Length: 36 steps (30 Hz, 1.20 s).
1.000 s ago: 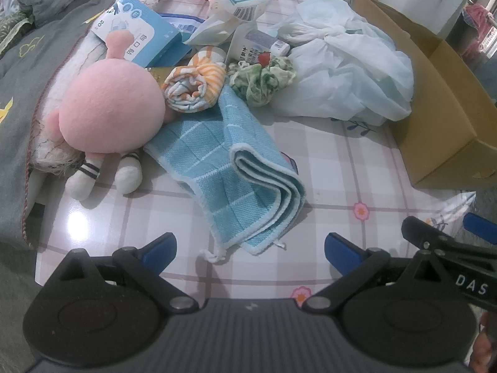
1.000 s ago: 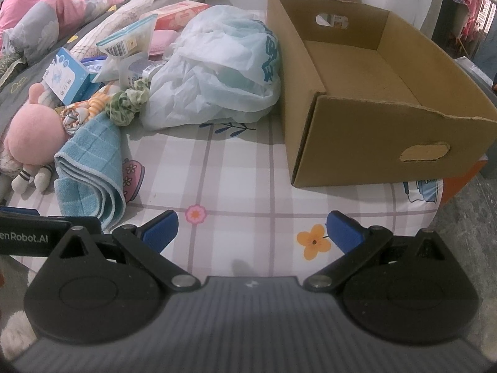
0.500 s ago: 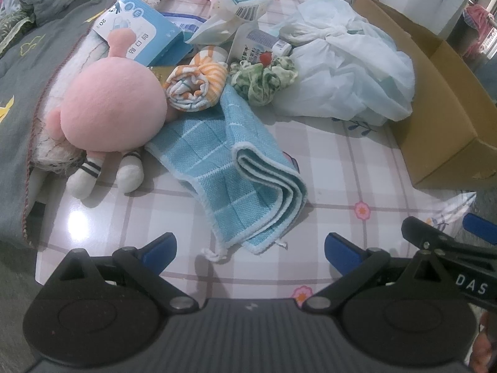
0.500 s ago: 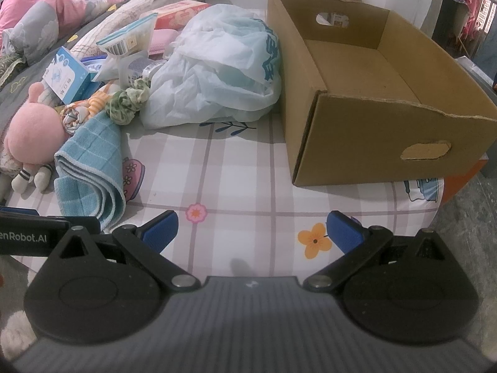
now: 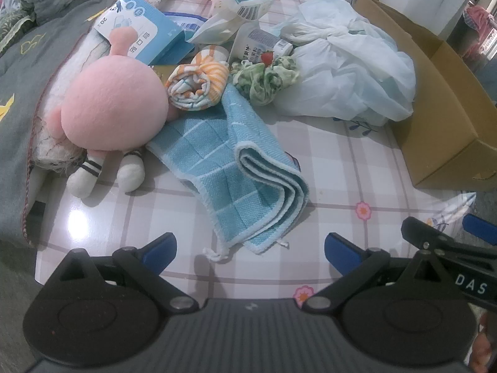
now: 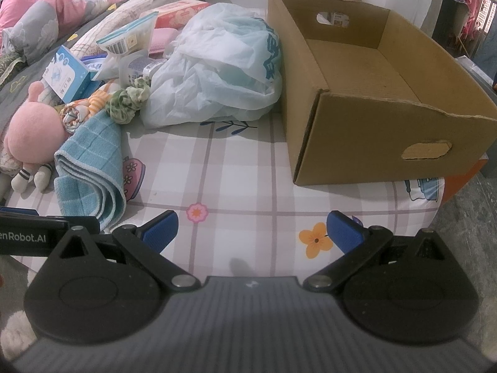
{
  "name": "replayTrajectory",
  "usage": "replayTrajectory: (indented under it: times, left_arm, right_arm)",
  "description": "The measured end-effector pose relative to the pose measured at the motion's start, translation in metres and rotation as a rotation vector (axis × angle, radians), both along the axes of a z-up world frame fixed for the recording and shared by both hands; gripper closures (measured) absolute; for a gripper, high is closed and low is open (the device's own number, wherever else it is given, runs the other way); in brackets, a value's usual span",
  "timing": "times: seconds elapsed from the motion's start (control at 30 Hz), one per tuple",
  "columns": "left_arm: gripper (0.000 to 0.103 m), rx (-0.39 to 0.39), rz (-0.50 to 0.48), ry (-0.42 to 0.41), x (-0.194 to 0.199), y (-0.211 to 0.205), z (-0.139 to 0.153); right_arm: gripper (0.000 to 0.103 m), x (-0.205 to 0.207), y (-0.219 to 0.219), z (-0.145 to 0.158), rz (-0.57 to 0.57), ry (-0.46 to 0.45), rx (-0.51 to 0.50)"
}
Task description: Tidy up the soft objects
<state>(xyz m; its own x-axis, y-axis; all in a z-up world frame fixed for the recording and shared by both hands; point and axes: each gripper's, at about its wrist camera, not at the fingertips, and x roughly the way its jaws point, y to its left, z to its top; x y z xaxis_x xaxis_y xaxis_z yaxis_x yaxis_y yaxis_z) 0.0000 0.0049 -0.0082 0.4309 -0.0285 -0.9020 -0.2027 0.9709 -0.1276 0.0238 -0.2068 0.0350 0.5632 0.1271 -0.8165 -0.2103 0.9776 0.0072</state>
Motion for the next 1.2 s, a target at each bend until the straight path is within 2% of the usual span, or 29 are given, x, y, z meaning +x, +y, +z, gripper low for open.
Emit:
replayTrajectory:
  times: [0.4, 0.57, 0.67, 0.83, 0.93, 1.07, 1.2]
  left_arm:
    - [0.001, 0.000, 0.001, 0.001, 0.000, 0.002, -0.001]
    - [0.001, 0.005, 0.004, -0.016, -0.005, 0.010, -0.001]
    - [0.001, 0.021, 0.019, -0.058, -0.011, 0.018, 0.005]
    - [0.001, 0.063, 0.062, -0.154, -0.025, 0.042, 0.013]
    - [0.001, 0.046, 0.090, -0.209, -0.034, 0.057, 0.014]
    - [0.002, 0.006, 0.135, -0.249, -0.041, 0.074, 0.014]
    - [0.005, 0.052, 0.148, -0.275, -0.045, 0.083, 0.020]
  right_arm:
    - [0.001, 0.000, 0.001, -0.001, 0.001, 0.002, 0.003]
    - [0.001, -0.002, 0.002, -0.003, 0.008, -0.004, 0.035]
    - [0.001, 0.000, 0.007, 0.001, 0.035, -0.017, 0.055]
    - [0.001, 0.002, 0.025, 0.012, 0.109, -0.089, 0.072]
    - [0.001, 0.004, 0.038, 0.019, 0.157, -0.128, 0.098]
    - [0.001, 0.011, 0.055, 0.026, 0.219, -0.162, 0.128]
    - [0.001, 0.021, 0.070, 0.031, 0.260, -0.166, 0.175]
